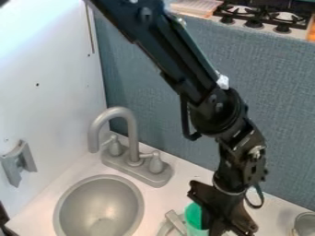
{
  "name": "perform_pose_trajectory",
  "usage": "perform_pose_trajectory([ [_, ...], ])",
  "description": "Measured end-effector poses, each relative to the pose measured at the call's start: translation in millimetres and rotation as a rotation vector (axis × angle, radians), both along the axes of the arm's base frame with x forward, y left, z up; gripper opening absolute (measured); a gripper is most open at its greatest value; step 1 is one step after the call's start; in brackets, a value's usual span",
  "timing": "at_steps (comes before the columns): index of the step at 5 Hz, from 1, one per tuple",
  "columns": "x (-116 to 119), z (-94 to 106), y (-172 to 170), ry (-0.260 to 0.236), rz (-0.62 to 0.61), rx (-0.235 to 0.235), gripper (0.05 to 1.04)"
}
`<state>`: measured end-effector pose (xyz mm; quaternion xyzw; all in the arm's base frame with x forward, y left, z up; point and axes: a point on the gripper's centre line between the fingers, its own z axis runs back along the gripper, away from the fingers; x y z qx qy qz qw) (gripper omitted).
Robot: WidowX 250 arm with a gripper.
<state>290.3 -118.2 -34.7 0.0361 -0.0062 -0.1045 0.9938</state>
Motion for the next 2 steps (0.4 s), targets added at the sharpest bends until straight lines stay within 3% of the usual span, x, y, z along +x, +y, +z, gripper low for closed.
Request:
perform_pose_trajectory([
  [2, 3.3, -7.5, 0.7, 0.019, 0.033, 0.023, 0.088],
])
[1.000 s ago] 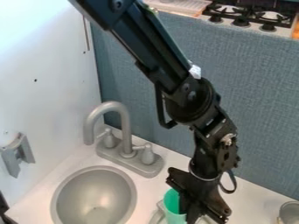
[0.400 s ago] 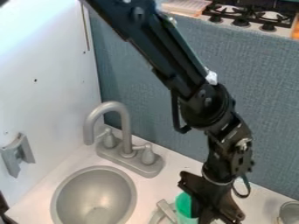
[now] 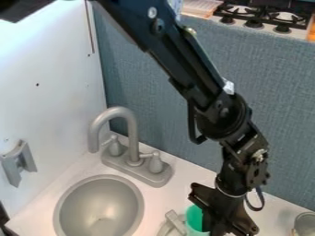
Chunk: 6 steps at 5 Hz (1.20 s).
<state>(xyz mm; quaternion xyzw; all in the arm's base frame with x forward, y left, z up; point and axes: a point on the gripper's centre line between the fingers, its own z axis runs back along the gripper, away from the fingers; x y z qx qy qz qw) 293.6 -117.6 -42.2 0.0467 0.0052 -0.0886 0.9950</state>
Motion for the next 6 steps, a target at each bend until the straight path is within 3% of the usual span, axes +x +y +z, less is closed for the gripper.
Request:
perform_pose_trajectory([
  [1, -0.5, -10.1, 2.4, 0.032, -0.001, 0.024, 0.122],
  [2, 0.2, -9.7, 3.4, 0.038, 0.017, 0.013, 0.317],
  [3, -2.1, -12.1, 9.2, 0.046, 0.051, -0.013, 0.601],
  [4, -2.0, 14.2, 8.2, -0.014, 0.081, -0.048, 0.896],
  [5, -13.4, 39.2, 14.4, -0.041, 0.113, -0.042, 1.009],
  [6, -36.0, 70.9, 18.6, -0.049, 0.16, -0.057, 1.005],
])
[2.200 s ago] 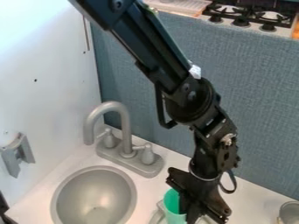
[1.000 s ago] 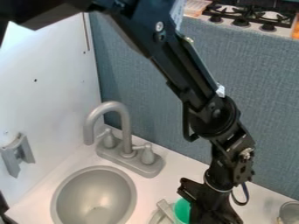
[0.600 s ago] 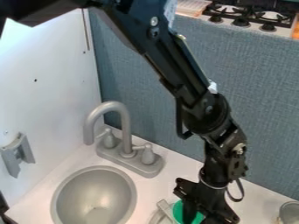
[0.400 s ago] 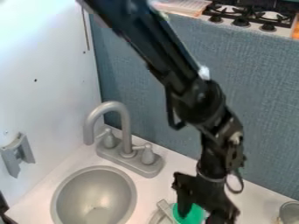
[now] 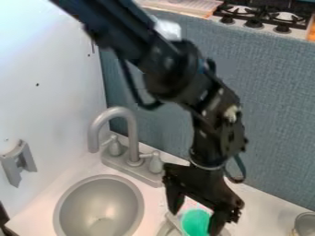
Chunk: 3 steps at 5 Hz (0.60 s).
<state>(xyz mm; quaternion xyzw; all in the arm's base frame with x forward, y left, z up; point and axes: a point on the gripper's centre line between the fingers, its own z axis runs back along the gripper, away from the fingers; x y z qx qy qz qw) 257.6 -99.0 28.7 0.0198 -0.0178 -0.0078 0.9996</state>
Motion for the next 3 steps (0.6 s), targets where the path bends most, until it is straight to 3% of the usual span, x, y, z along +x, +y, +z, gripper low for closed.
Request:
perform_pose_trajectory([
  [1, -24.9, 11.6, -8.1, 0.094, 0.034, 0.112, 1.004],
  [3, -26.1, 12.1, -8.7, 0.097, 0.036, 0.119, 1.004],
])
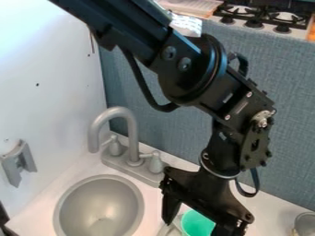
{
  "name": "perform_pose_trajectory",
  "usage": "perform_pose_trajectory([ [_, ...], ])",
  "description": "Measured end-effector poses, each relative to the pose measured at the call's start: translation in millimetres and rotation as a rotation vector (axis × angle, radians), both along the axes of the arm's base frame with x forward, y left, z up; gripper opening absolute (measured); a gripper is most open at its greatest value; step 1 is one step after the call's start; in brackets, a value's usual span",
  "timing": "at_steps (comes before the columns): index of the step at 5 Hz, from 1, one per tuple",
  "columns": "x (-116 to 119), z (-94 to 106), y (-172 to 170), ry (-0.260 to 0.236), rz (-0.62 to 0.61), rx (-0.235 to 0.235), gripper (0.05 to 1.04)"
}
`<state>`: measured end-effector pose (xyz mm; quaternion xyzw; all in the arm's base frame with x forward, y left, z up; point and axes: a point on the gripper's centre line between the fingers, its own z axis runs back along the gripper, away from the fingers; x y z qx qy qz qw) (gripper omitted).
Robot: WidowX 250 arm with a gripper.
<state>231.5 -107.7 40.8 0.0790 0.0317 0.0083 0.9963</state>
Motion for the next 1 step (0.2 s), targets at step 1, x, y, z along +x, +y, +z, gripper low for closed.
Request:
perform_pose_trajectory([
  [1, 0.6, 0.3, 0.1, -0.001, 0.002, -0.001, 1.004],
])
